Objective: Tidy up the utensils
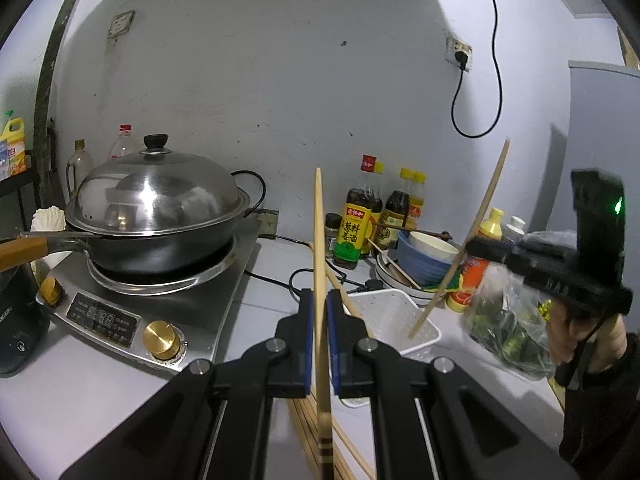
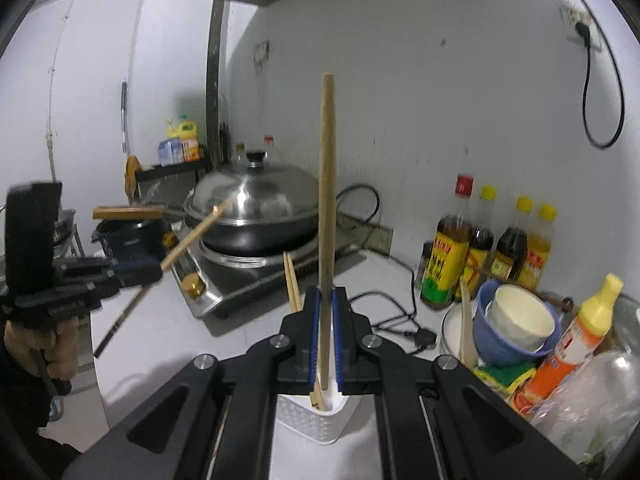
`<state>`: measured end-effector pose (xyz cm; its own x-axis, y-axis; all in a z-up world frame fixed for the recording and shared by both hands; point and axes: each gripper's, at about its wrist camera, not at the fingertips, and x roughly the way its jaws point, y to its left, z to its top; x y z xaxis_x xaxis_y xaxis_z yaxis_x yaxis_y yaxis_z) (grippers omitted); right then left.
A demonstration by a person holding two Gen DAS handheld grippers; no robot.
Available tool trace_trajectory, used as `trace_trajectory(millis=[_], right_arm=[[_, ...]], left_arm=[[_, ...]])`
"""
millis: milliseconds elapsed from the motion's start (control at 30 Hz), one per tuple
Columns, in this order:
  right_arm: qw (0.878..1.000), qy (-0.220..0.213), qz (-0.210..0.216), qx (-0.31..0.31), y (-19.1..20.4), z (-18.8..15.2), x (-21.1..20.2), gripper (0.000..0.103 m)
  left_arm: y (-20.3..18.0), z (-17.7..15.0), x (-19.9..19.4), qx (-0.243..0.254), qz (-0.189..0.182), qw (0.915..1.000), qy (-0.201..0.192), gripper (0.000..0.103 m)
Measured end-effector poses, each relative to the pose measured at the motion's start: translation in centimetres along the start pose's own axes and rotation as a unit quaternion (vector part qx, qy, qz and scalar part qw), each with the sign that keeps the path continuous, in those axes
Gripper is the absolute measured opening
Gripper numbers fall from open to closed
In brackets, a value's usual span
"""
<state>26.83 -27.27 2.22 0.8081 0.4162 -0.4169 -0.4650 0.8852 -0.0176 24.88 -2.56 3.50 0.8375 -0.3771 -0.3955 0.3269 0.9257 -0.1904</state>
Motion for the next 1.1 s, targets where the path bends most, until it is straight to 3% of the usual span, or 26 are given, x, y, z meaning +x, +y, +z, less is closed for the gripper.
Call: trace_trajectory(millis=[267, 467, 600, 1100], right_arm=[[0.996, 0.081, 0.019, -0.006, -0.1, -2.4, 5.4, 0.006], [0.994, 0.106, 0.037, 0.001, 0.1, -2.9, 9.3, 0.006], [0.994, 0.093, 0.054, 0.023, -0.2, -3.0, 10.1, 0.031], [0.993, 0.059, 0.041, 0.091, -5.2, -6.1, 5.6, 0.037]], left_arm=[[1.4, -0.6, 1.5, -0.03, 0.009, 0.9995, 0.007, 0.006], [1.5, -0.4, 1.4, -0.049, 0.016, 0.9986, -0.005, 0.006], [1.3, 0.0, 1.7, -0.061, 0.013, 0.998, -0.012, 0.006], [-0.4, 2.3, 8.1, -0.149, -0.027, 0.9881, -0.028, 0.006]])
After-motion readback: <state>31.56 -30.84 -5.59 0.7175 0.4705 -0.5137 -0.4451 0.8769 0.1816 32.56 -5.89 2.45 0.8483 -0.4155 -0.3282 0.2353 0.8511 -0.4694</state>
